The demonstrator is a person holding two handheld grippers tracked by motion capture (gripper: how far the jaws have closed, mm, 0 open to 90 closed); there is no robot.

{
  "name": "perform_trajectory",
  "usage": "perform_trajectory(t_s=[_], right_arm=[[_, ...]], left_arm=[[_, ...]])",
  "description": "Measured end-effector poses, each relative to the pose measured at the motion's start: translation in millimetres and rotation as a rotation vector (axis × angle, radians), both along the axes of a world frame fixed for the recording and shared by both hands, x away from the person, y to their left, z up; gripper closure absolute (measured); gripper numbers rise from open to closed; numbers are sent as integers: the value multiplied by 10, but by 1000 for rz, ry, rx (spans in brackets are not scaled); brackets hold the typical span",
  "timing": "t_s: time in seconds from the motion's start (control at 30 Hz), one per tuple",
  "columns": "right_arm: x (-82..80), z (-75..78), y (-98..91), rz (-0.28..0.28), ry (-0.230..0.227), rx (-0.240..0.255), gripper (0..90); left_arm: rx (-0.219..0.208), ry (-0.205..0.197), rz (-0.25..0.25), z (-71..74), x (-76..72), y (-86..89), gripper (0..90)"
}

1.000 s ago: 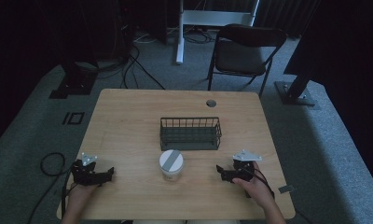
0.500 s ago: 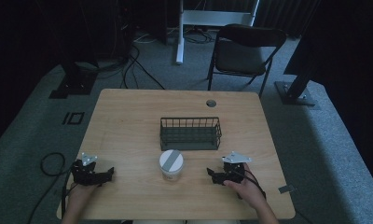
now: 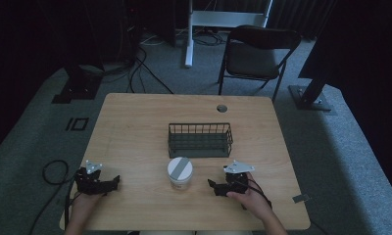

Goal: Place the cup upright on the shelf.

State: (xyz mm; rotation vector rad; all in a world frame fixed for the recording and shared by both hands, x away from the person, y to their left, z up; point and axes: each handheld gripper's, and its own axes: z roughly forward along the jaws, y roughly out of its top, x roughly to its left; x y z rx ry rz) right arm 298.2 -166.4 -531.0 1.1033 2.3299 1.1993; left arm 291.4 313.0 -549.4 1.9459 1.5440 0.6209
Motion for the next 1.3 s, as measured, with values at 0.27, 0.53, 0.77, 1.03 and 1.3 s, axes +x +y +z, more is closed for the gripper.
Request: perform_trajectory(t_s=[0.27,0.53,0.77,1.03,1.3], right_arm=[[-40,15,174,84,-11,20,151],[-77,19,350,142,-18,30,151],[-114,-7,520,190,-35,46,152],[-127,4,690,212,-58,83,157],[-115,-31,811,202,-68,135,156]], left_arm=[[1,1,-1,1,0,1,2],[-1,0,0,1,0,0,2],[0,1,0,1,0,0,2],[0,1,0,1,0,0,2],[0,1,0,1,0,0,2]])
